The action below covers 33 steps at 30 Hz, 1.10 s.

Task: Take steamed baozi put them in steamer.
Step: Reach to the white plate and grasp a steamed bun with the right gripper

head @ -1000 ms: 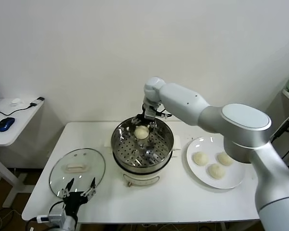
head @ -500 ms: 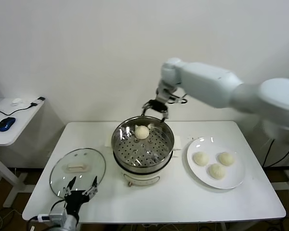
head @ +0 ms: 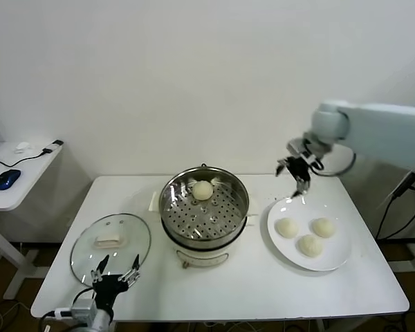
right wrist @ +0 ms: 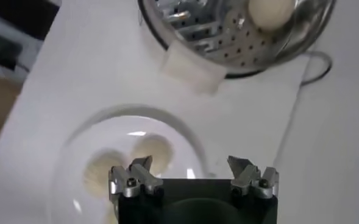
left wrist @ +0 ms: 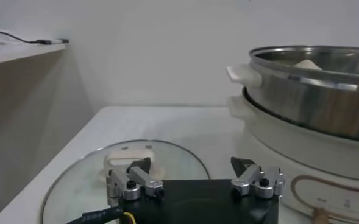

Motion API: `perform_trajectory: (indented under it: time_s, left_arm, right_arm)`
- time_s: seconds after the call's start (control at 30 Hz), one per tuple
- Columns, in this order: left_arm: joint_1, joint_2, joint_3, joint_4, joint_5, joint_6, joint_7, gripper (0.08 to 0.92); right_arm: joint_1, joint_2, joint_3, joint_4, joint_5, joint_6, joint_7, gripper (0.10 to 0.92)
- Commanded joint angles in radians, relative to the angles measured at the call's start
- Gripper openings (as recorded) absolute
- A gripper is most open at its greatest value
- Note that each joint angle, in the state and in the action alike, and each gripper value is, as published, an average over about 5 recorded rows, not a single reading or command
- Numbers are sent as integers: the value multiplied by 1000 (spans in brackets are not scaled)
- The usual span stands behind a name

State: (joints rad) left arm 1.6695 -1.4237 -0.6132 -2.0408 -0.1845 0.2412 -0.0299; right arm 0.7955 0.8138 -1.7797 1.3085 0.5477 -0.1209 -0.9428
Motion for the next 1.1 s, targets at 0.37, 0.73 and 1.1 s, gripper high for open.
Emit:
perform_trajectory:
  time_s: [0.37, 0.73, 1.1]
  left_arm:
    - [-2, -10, 0, 15, 16, 2, 2, 823]
    - [-3, -8, -2, 26, 15, -2, 1, 823]
    - [-4, -6, -5, 23, 12, -3, -2, 823]
  right_arm:
    - [-503, -42, 389, -209, -144, -200, 63, 823]
    - [-607, 43, 486, -338, -185, -180, 81, 823]
    - [-602, 58, 512, -324, -172, -156, 69, 720]
